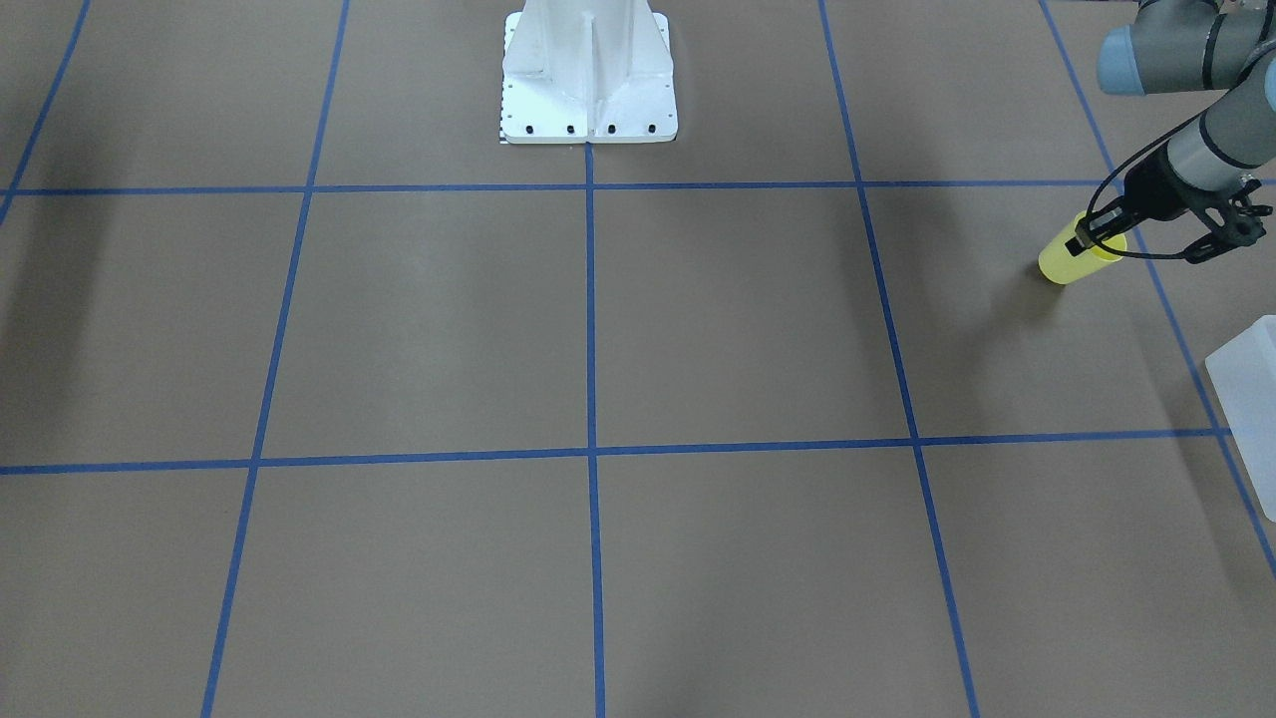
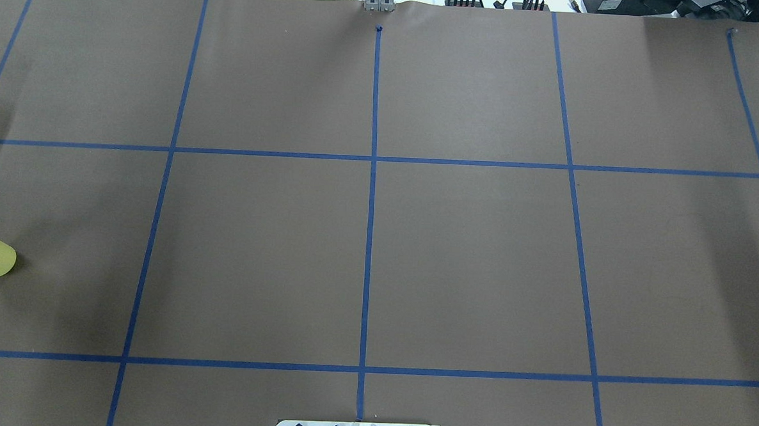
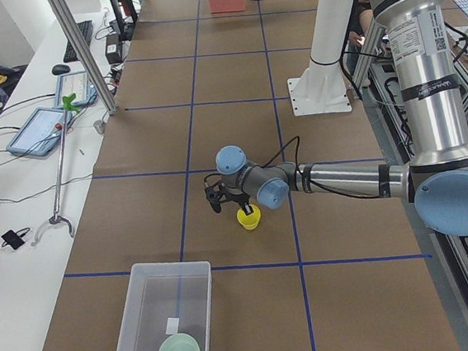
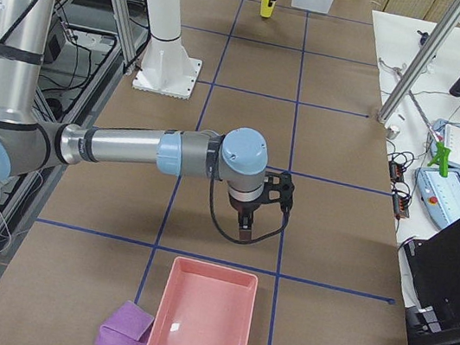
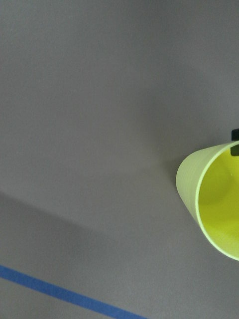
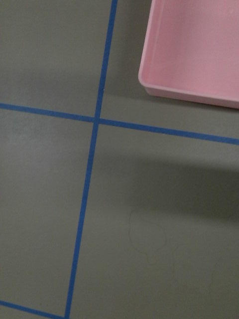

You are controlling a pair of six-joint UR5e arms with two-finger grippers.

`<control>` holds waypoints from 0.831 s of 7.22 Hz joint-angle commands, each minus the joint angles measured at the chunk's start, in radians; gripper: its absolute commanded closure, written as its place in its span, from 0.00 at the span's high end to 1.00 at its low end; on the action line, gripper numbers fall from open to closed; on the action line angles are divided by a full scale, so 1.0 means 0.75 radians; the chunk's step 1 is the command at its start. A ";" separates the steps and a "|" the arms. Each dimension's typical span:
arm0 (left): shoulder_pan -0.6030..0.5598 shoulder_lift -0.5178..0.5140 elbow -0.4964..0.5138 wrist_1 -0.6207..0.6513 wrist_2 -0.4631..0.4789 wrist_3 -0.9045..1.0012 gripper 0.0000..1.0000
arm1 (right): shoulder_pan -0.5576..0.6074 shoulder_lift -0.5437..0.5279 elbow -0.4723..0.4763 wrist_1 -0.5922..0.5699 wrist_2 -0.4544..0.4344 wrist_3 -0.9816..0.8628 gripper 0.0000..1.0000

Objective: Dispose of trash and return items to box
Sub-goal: 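Grasp the yellow cup with the left gripper while the right gripper releases the cloth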

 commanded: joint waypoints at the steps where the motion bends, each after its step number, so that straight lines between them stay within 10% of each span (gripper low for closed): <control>1: -0.303 -0.192 0.004 0.323 -0.044 0.403 0.00 | -0.136 0.081 0.002 0.011 -0.005 0.232 1.00; 3: -0.623 -0.664 0.292 0.897 0.061 1.116 0.00 | -0.220 0.117 0.041 0.013 -0.001 0.348 1.00; 6: -0.728 -0.848 1.051 0.465 0.085 1.331 0.00 | -0.323 0.130 0.086 0.015 -0.005 0.451 1.00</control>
